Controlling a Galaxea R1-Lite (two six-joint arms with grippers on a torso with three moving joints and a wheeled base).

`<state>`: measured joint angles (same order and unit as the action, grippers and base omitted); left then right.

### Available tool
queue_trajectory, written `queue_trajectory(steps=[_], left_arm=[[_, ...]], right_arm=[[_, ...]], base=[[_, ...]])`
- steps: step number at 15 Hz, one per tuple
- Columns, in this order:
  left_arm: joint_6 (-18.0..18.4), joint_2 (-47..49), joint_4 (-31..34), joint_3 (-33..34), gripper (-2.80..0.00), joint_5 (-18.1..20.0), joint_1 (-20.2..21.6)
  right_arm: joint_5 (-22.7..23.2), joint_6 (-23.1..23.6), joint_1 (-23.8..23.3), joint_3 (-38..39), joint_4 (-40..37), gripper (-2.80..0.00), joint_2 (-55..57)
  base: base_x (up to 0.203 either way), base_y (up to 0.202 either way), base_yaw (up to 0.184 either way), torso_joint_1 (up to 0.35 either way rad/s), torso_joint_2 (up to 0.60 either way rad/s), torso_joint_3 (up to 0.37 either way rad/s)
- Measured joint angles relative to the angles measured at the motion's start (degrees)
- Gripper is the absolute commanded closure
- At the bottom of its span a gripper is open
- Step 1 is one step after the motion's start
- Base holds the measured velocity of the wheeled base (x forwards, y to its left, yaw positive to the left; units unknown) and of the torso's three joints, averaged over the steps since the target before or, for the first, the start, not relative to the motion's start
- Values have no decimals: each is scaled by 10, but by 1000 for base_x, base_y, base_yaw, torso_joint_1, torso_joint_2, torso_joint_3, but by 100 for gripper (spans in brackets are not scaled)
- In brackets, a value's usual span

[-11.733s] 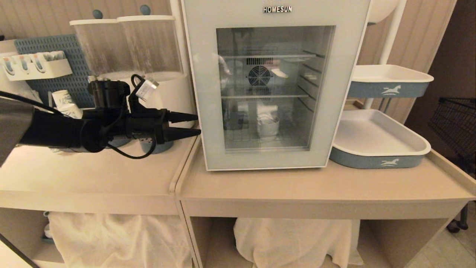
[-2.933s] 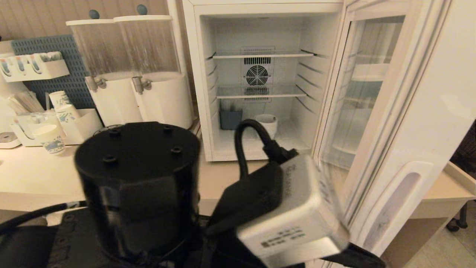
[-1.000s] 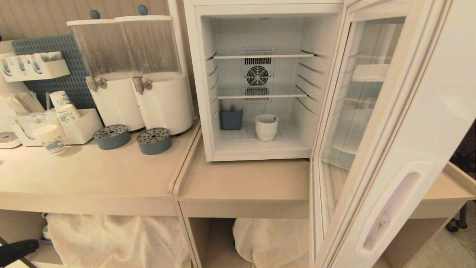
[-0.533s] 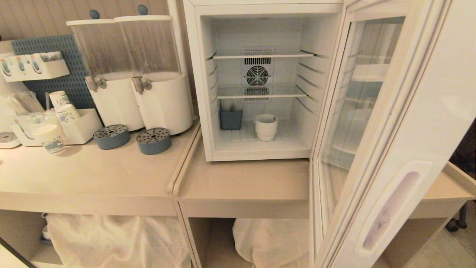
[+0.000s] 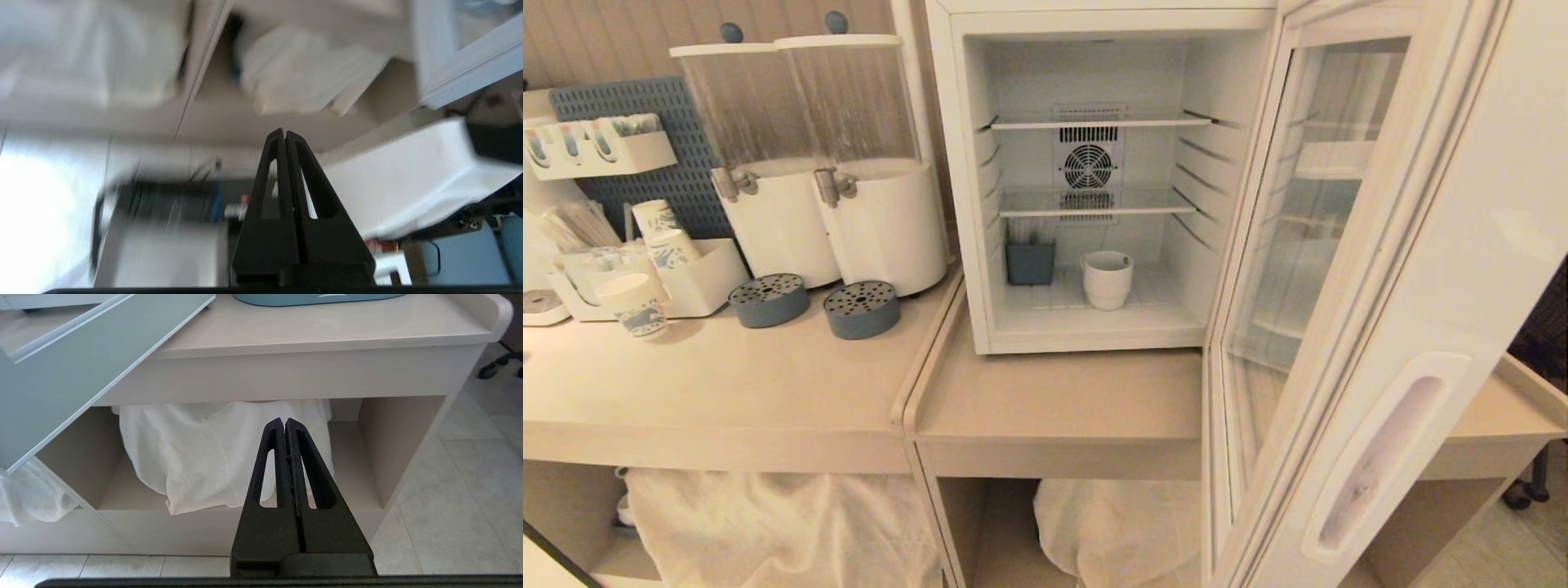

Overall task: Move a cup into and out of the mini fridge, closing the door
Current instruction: Take the ceramic cup out of the freezer

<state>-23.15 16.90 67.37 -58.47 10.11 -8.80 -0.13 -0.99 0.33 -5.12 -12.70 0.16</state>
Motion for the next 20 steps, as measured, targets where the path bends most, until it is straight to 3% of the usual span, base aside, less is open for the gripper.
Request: queue_trajectory(steps=[2,4,6,8,10,12,14,16,18,20], left_arm=[[-5,-8,76,-66,0,11,7],[-4,-17,133,-137,0,84,48],[3,-40,178,-162,0,136,90],[15,-85,189,-150,0,142,94],[52,-130,197,-128,0,139,91],[59,-154,185,-80,0,117,88],[58,-163,100,16,0,76,88],[58,-167,-30,144,0,42,88],[67,-168,-197,306,0,11,88],[97,-168,-406,461,0,-13,88]], right_arm=[[0,0,-1,0,0,0,0],[0,0,0,0,0,0,0],[-1,0,0,0,1,0,0],[-1,-1,0,0,0,0,0],[-1,0,0,0,0,0,0],[-1,-1,-1,1,2,0,0],[-1,-1,0,1,4,0,0],[-1,-2,0,1,4,0,0],[0,-1,0,1,4,0,0],[-1,-2,0,2,4,0,0]], base=[[0,0,0,0,0,0],[0,0,0,0,0,0],[0,0,0,0,0,0],[0,0,0,0,0,0],[0,0,0,0,0,0],[0,0,0,0,0,0],[0,0,0,0,0,0],[0,0,0,0,0,0],[0,0,0,0,0,0],[0,0,0,0,0,0]])
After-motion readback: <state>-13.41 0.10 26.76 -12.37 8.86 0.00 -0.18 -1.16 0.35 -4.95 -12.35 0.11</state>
